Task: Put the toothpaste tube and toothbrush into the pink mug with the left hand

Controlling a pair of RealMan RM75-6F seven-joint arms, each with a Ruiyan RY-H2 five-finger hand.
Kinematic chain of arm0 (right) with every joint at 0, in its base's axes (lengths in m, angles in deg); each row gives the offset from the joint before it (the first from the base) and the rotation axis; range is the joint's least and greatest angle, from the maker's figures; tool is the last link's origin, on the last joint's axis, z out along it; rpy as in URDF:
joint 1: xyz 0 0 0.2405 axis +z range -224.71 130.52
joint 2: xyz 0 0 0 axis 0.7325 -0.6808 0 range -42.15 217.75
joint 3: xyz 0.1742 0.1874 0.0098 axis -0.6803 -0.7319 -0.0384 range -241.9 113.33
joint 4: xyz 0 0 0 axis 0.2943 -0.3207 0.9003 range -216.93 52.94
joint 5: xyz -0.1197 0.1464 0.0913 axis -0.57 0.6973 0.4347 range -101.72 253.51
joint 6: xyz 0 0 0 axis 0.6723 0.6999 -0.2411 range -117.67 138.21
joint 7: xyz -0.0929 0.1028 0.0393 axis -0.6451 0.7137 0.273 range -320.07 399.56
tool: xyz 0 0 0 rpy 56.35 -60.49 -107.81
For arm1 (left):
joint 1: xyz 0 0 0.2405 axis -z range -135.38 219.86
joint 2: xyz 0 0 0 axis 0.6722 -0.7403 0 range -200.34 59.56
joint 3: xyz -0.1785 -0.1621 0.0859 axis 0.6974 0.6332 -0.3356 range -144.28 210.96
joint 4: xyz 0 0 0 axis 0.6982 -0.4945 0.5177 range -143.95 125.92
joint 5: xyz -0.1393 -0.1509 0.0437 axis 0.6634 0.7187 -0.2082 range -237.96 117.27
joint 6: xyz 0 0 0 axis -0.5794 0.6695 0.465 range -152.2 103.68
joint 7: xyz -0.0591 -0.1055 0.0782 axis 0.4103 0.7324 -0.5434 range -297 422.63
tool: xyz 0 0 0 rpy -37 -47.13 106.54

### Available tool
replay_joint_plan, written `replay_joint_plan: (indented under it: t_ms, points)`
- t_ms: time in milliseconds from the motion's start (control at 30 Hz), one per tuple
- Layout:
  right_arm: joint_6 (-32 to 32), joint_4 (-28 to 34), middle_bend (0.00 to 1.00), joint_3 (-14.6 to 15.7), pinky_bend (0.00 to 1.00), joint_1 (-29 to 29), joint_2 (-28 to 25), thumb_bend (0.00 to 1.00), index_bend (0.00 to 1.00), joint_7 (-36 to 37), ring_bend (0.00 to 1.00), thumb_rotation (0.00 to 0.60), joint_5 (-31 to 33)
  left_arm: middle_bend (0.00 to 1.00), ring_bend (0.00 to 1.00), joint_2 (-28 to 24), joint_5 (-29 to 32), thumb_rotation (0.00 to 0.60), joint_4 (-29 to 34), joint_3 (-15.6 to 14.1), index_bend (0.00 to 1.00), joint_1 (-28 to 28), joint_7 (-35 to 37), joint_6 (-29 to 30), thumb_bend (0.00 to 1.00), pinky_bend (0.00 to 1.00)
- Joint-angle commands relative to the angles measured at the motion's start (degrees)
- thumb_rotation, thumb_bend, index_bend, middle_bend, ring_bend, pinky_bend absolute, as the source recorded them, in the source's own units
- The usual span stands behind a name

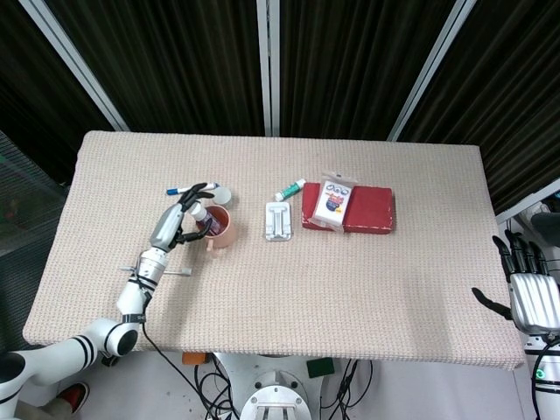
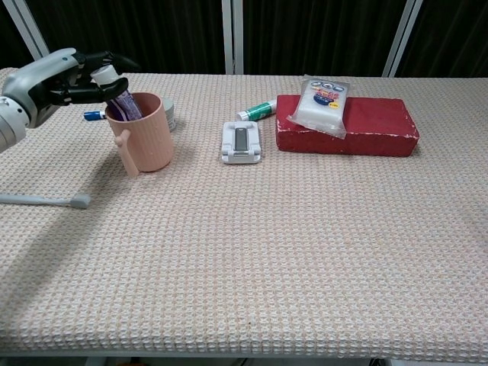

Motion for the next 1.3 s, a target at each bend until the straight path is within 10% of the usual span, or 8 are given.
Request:
replay_joint_plan:
  t_ms: [33,367,633,1300]
  points:
    - [0.13,0.01,0.0,-0.04,0.0,-0.01,0.01,0.43,0.0,0.03,0.0,0.529,-0.06,0.06,0.05,-0.64,-0.21,0.391,0.68,0.44,0.2,-0.47,0.32,1.36,0.38,0.21]
    - [2.19,0.17,0.0,-0.64,0.0,-0.1,0.05,0.44,0.0,0.65,0.0,0.53,-1.35,0.07,0.05,-7.9,-0.08,0.419,5.33,-0.1,0.19,-6.29,-7.45,9.55,0.37,0.21]
    - [2.74,2.52,0.0,-1.27,0.0,1.11,-0.13,0.44,0.0,-0.53,0.0,0.531,-3.36,0.11,0.05,-17.34,-1.55,0.439,10.3,-10.14,0.31,-13.9,-24.22,10.07,0.36,0.21]
    - [2.59,2.69,0.0,-0.93,0.0,0.63,-0.48,0.44,0.0,-0.7,0.0,0.529,-2.19,0.14,0.06,-8.84,-4.06,0.478,5.38,-14.19,0.36,-16.96,-40.57,9.98,0.36,0.21]
